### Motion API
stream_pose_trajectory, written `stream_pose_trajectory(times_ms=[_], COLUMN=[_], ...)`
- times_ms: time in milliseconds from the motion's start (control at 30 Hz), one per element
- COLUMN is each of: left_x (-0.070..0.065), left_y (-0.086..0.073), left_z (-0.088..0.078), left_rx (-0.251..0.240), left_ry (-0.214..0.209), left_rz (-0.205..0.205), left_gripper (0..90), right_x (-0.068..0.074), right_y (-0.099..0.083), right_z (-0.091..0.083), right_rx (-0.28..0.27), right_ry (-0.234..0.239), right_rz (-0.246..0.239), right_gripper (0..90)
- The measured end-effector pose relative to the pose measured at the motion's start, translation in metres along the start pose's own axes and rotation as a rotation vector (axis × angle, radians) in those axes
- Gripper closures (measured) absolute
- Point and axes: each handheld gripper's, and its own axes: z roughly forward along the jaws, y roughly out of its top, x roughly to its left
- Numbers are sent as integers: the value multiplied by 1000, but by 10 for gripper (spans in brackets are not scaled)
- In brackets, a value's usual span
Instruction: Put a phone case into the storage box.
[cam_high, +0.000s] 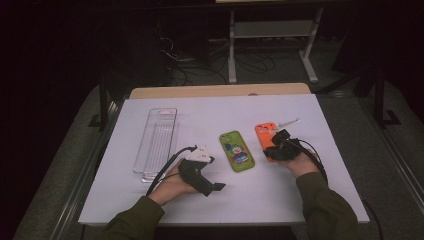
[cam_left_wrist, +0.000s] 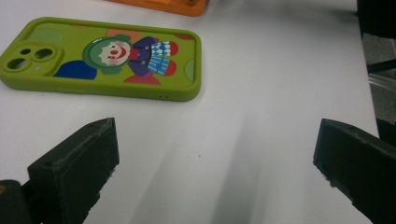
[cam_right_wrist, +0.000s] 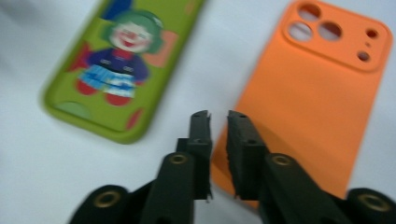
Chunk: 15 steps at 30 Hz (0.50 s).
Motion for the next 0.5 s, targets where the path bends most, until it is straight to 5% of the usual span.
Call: stream_pose_trajectory(times_ms=[200, 367, 500], left_x=[3, 6, 8], left_y=[-1, -4, -5], left_z=[-4, -6, -8], left_rx=[-8, -9, -15], left_ry=[4, 4, -4], left_rz=[-19, -39, -49], left_gripper=[0, 0, 0], right_x=[11, 22, 26], right_y=[-15, -32, -41], right_z=[-17, -22, -24], right_rx=[-105, -158, -192], right_ry=[77, 34, 14], right_rz=[6, -27, -49], right_gripper=[348, 149, 98])
